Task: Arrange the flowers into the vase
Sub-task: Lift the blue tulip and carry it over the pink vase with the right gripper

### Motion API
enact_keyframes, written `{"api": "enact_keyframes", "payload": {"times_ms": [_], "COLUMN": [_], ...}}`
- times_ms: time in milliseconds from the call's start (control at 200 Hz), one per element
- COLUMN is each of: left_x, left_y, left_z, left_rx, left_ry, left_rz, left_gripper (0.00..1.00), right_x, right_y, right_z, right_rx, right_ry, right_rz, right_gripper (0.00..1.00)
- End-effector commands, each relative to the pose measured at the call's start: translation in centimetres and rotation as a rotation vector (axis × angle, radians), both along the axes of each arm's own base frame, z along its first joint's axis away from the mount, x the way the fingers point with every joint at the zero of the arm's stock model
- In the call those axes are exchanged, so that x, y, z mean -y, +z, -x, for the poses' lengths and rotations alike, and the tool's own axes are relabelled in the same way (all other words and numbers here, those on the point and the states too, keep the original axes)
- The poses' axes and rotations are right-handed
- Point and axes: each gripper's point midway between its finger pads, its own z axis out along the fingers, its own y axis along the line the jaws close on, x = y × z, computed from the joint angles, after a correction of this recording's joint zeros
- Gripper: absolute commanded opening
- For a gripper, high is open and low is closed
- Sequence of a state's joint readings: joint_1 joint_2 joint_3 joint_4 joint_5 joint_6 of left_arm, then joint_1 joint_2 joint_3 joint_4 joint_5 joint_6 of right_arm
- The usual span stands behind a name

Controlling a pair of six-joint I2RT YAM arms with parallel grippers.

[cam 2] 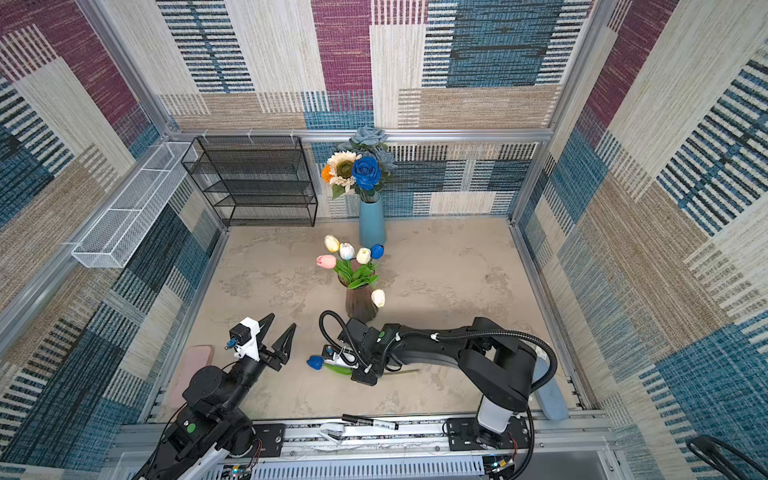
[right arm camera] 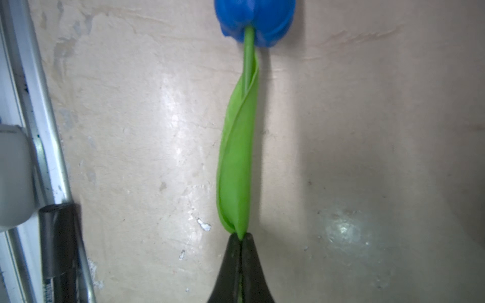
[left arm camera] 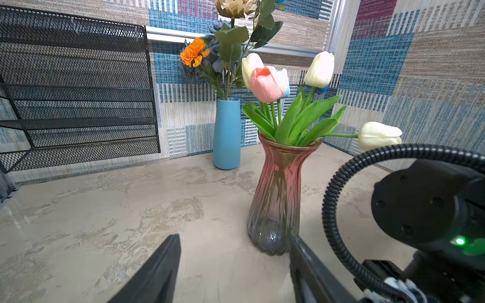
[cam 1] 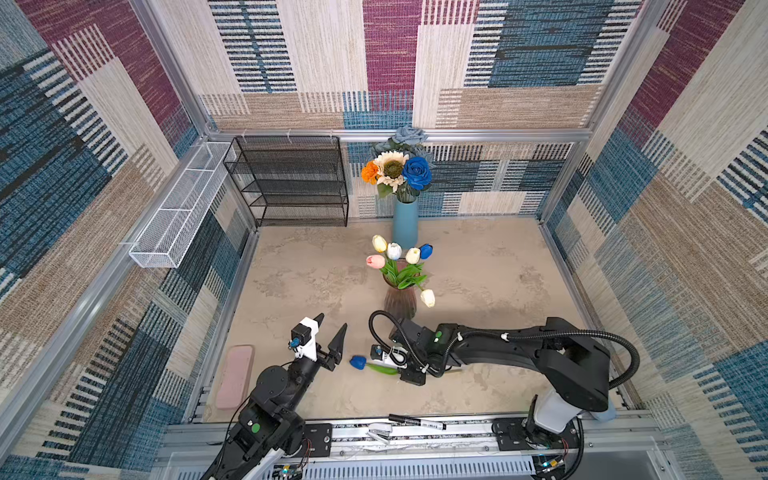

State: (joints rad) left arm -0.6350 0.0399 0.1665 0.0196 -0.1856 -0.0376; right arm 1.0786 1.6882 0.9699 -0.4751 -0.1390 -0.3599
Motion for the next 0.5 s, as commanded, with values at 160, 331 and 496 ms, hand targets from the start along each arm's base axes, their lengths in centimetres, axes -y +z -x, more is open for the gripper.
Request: {"api": "enact_keyframes", "payload": {"times_ms": [160,331,496], "left_x": [-3.8,-6.9,-9.1], "left_y": [6.3,9.5,11.9], "left_z": [0.3,0.9,1.7], "left_rx": [0.154,0.224,0.288], "left_ry": [0.184,0.324,0.422], "left_rz": [0.057,0.126,0.177], "left_gripper": [0.67,0.65,0.65], "right_x": [-6.0,-7.2,-6.9], "right_y": [14.6,25.6,34.5], "right_z": [-3.7,-5.7,-7.3], "right_rx": [0.083,0.176,0.277], "right_ry": [-0.039,-0.054,-0.071], "right_rz": [-0.495,-0.788,-1.022], "right_gripper": [0.0,0.0,0.0]}}
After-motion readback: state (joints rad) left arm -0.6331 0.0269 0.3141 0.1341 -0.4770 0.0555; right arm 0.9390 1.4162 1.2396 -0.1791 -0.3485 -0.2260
